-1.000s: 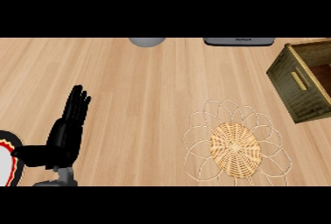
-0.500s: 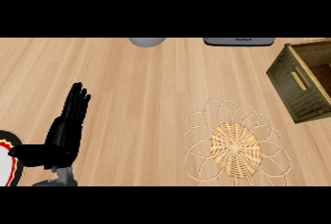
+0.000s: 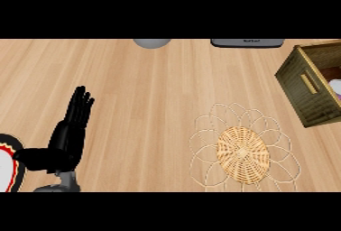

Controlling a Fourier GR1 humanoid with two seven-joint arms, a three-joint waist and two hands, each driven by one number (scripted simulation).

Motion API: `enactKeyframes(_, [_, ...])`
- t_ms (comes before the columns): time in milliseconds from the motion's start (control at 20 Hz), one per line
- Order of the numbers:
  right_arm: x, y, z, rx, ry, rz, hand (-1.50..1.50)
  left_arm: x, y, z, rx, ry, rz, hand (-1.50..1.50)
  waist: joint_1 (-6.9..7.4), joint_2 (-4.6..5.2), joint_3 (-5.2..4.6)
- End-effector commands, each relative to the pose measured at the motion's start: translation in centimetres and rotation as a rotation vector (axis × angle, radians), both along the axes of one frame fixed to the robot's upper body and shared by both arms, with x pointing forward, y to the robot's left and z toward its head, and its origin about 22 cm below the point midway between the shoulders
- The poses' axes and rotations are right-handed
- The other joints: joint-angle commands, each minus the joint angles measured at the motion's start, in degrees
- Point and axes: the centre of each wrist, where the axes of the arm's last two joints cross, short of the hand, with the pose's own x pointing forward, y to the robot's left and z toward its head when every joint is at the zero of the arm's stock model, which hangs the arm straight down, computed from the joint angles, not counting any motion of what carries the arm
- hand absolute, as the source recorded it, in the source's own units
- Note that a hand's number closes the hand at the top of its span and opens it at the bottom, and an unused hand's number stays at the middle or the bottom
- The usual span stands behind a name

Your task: Pick the can from the placemat and place it in the basket

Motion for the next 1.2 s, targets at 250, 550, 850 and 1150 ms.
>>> enactKeyframes(250, [0.6,-1.2,-0.3,0.106,-0.078,0.039,-1.5,-1.3,1.9,0.2,0.007,0.005,0.005,0.0,0.17,-0.03,0.04])
enactKeyframes(550, [-0.5,-2.7,2.4,0.159,-0.272,0.015,-1.5,0.4,-0.5,0.9,-0.006,-0.01,-0.003,0.0,-0.71,-0.18,0.01])
enactKeyframes(850, [-1.3,-4.2,5.5,0.155,-0.328,-0.092,-1.5,0.0,-0.3,3.0,0.001,-0.007,0.006,0.0,-0.12,-0.09,0.04])
enactKeyframes(1150, [-5.8,-8.0,8.1,0.251,-0.393,-0.232,-1.5,0.1,0.2,1.9,0.006,-0.008,-0.002,0.0,-0.07,0.11,0.11])
